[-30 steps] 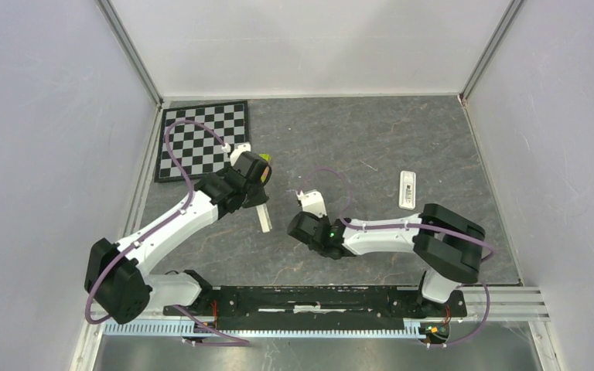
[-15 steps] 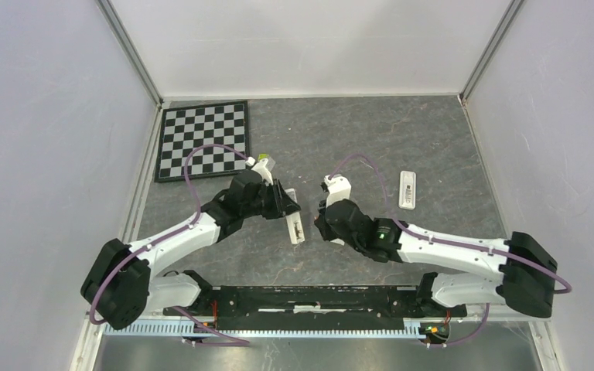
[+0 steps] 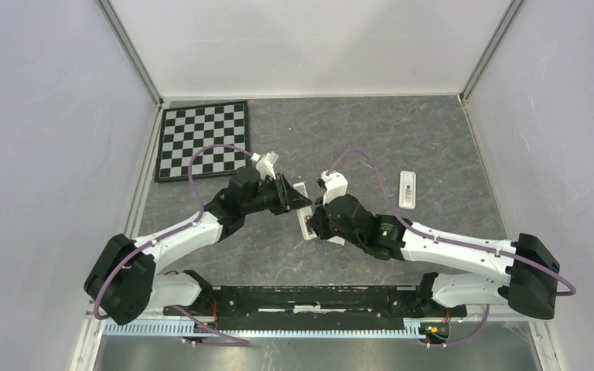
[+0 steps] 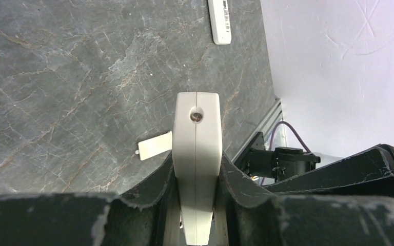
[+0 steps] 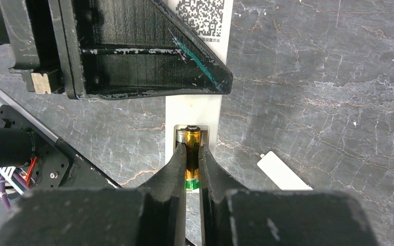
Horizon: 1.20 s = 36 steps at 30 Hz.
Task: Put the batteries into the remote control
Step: Load the battery into the remote control.
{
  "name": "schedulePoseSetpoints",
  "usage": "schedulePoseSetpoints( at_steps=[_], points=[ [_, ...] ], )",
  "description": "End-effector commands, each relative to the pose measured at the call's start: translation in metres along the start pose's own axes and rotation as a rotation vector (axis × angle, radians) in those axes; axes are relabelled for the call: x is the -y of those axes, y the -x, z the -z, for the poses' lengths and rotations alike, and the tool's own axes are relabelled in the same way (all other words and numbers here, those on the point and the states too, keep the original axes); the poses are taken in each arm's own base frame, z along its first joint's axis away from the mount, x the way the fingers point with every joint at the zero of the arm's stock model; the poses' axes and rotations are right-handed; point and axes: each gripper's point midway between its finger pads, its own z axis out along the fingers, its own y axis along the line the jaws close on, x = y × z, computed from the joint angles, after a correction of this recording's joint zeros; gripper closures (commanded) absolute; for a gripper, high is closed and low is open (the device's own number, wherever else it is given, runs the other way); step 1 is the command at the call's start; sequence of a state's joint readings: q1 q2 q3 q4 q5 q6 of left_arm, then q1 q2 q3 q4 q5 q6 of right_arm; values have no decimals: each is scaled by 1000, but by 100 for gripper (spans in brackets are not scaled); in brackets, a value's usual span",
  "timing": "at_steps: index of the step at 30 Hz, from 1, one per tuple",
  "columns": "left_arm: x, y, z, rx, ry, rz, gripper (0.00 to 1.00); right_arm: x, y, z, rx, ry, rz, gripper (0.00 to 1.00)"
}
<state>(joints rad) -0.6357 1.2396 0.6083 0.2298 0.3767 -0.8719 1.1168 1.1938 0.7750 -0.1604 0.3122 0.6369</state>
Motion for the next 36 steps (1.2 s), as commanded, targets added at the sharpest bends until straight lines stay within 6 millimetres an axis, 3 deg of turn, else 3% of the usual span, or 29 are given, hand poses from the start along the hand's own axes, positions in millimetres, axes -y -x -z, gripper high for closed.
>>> schedulePoseSetpoints(
  at_steps=[1, 9, 16, 23, 36],
  points=[
    [30, 15, 1, 21, -106, 43, 98, -4, 11, 0, 6, -15, -13, 95],
    [20, 19, 2, 35, -65, 55, 98, 4, 7, 1, -11, -59, -18, 96],
    [19, 21, 0, 31, -66, 79, 98, -4, 4, -2, -34, -21, -18, 95],
    [30, 20, 3, 6, -98, 133, 98, -1, 0, -7, -65, -42, -17, 92],
    [42, 26, 11, -11, -142, 228, 98, -15, 2, -11, -68, 36, -36, 79]
  ],
)
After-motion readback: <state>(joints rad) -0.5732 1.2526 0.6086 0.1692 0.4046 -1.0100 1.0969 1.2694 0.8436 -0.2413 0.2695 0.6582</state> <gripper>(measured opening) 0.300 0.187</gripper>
